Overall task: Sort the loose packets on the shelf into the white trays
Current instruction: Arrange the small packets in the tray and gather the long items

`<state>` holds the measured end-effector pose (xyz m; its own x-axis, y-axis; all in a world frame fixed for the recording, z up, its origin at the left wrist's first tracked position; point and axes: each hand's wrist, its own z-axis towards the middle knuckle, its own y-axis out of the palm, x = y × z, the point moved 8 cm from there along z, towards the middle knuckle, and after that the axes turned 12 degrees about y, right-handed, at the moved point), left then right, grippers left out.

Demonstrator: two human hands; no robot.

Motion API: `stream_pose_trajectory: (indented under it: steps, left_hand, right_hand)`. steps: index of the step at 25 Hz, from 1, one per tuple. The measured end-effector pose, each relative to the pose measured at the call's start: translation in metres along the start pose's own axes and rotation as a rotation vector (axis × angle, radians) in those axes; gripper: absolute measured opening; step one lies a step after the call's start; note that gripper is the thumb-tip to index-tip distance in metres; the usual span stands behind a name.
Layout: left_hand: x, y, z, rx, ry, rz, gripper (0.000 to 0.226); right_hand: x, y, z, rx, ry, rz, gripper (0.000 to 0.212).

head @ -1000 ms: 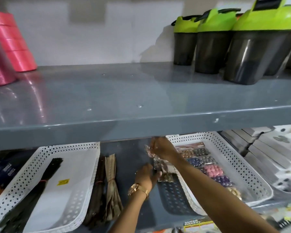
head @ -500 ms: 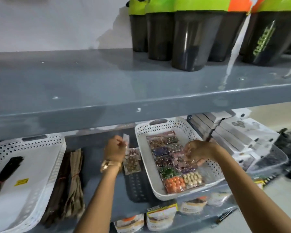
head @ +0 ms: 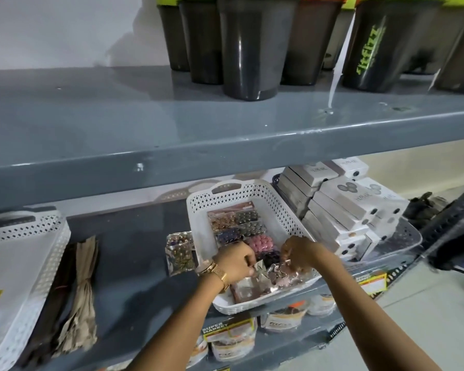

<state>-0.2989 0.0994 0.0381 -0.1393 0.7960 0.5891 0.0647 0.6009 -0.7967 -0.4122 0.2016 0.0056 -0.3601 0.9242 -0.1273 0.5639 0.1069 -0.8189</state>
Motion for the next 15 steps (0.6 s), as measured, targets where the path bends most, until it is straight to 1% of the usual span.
stream_pose_trajectory:
  steps: [1,3,4,5,6,8,9,11,12,13,14,15]
  left_hand:
    - [0.001,-0.010,-0.003,0.104,0.011,0.050,0.010]
    - [0.008,-0.026,-0.016,0.310,0.055,0.216,0.011]
    - [0.013,-0.023,-0.021,0.336,0.076,0.284,0.012]
    - [0.017,-0.014,-0.023,0.296,0.094,0.333,0.013]
    - [0.020,-0.001,-0.023,0.212,0.101,0.359,0.013]
    - [0.019,0.020,-0.020,0.040,0.088,0.305,0.011]
    - [0.017,0.023,-0.018,0.006,0.090,0.265,0.011]
    - [0.011,0.017,-0.016,-0.001,0.100,0.152,0.013]
    - [0.006,0.009,-0.018,0.025,0.102,0.061,0.012]
    - [-0.004,-0.006,-0.020,0.100,0.095,-0.021,0.010]
    - [-0.018,-0.027,-0.024,0.229,0.071,-0.068,0.007]
    - [-0.037,-0.052,-0.031,0.382,0.024,-0.066,0.006]
  right_hand:
    - [0.000,-0.001,0.000,0.030,-0.001,-0.017,0.036]
    - [0.001,-0.002,0.000,0.071,0.015,-0.008,0.037]
    - [0.002,-0.003,0.000,0.089,0.021,0.011,0.037]
    - [0.002,-0.004,0.000,0.108,0.022,0.027,0.035]
    - [0.001,-0.005,-0.002,0.129,0.018,0.037,0.032]
    - [-0.001,-0.007,-0.005,0.163,0.015,0.048,0.026]
    - [-0.002,-0.008,-0.007,0.174,0.026,0.040,0.026]
    - [-0.004,-0.015,-0.011,0.196,0.065,-0.007,0.029]
    - [-0.007,-0.020,-0.013,0.201,0.071,-0.034,0.029]
    - [-0.015,-0.027,-0.016,0.207,0.048,-0.057,0.027]
    - [-0.028,-0.036,-0.022,0.224,-0.009,-0.067,0.019]
    - [-0.045,-0.043,-0.027,0.242,-0.083,-0.054,0.013]
